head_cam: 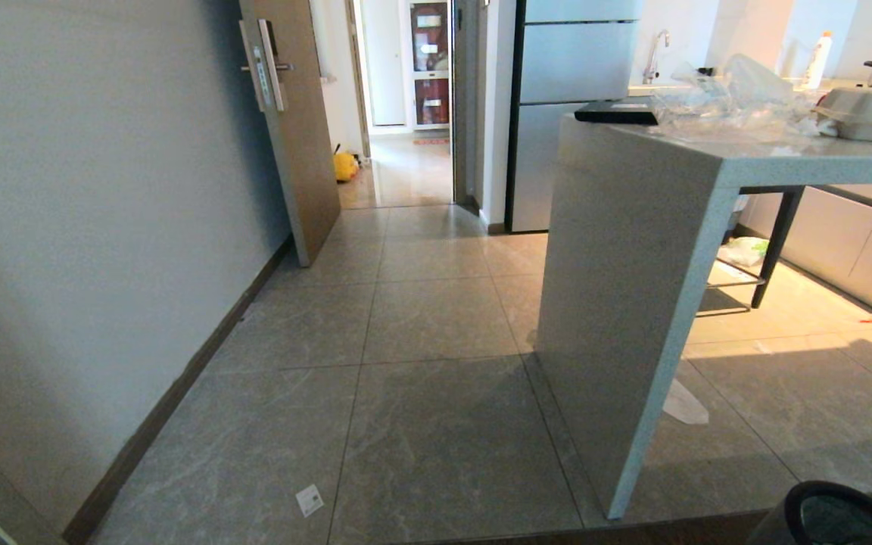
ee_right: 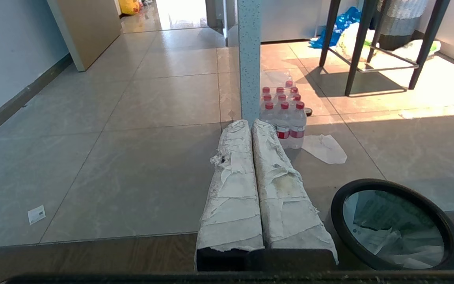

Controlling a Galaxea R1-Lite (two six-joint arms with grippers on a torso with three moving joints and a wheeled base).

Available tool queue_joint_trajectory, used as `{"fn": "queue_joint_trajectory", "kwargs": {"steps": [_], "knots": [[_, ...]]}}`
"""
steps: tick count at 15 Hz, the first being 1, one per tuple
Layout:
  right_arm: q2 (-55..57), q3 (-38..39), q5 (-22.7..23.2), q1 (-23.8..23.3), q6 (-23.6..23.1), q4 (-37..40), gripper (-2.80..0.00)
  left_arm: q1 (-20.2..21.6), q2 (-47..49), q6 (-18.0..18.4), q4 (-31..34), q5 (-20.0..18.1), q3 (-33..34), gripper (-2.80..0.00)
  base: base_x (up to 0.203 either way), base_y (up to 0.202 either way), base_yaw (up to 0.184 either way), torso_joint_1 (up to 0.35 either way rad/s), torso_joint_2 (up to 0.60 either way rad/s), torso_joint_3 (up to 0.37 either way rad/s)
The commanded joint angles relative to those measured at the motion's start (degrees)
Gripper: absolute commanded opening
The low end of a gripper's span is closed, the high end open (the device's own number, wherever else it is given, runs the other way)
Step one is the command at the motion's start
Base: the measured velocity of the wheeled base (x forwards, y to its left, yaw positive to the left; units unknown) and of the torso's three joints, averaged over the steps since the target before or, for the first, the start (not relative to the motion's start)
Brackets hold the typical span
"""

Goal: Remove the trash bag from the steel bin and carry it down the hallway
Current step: Place the outer trash can on the ground

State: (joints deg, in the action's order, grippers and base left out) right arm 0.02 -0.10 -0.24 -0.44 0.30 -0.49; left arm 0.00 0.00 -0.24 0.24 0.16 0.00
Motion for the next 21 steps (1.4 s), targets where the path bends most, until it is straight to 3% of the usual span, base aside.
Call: {"fn": "queue_joint_trajectory", "kwargs": {"steps": [1, 9, 21], "knots": [[-0.1, 0.0, 0.0, 0.0, 0.0, 0.0, -2.8, 0.0, 0.0, 0.0, 0.0, 0.0, 0.0, -2.8, 0.0, 0.0, 0.0, 0.0, 0.0, 0.0], [-0.1, 0.0, 0.0, 0.0, 0.0, 0.0, -2.8, 0.0, 0.0, -0.1, 0.0, 0.0, 0.0, -2.8, 0.0, 0.0, 0.0, 0.0, 0.0, -0.005], [0.0, 0.0, 0.0, 0.0, 0.0, 0.0, -2.8, 0.0, 0.0, 0.0, 0.0, 0.0, 0.0, -2.8, 0.0, 0.0, 0.0, 0.002, 0.0, -0.191]]}}
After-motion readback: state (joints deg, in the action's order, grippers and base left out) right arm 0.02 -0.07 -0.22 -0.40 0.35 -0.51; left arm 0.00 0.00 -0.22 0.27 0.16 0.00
